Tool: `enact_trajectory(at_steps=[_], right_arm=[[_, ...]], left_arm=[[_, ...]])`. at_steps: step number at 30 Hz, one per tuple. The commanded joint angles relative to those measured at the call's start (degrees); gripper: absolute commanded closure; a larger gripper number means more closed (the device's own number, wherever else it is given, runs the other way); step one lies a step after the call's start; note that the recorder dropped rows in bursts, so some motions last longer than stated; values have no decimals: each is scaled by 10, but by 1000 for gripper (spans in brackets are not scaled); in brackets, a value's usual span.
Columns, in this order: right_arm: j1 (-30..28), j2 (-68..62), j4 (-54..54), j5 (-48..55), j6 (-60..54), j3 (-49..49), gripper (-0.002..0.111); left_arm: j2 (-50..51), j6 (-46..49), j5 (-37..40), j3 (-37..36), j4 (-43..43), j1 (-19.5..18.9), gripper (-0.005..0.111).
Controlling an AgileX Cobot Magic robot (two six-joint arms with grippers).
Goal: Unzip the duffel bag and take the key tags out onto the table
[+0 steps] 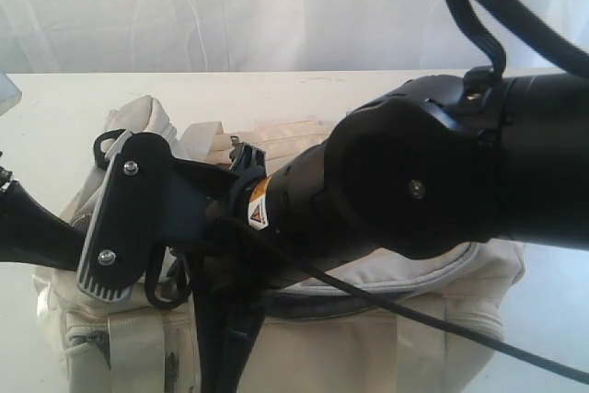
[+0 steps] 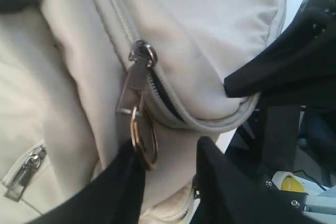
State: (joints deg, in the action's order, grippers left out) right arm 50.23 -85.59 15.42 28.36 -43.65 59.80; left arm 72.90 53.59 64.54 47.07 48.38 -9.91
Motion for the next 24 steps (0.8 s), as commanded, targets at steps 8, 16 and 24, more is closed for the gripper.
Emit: enact_trajectory(at_steps=[8,16,24], right_arm=[[1,0,1,-2,5,0,108],[1,0,1,-2,5,0,108],[1,0,1,0,5,0,108]], left_arm=[[-4,21,-21,-4,39,4,68],[-6,15,-21,1,17,4,107],[-44,0,12,66,17,4,107]])
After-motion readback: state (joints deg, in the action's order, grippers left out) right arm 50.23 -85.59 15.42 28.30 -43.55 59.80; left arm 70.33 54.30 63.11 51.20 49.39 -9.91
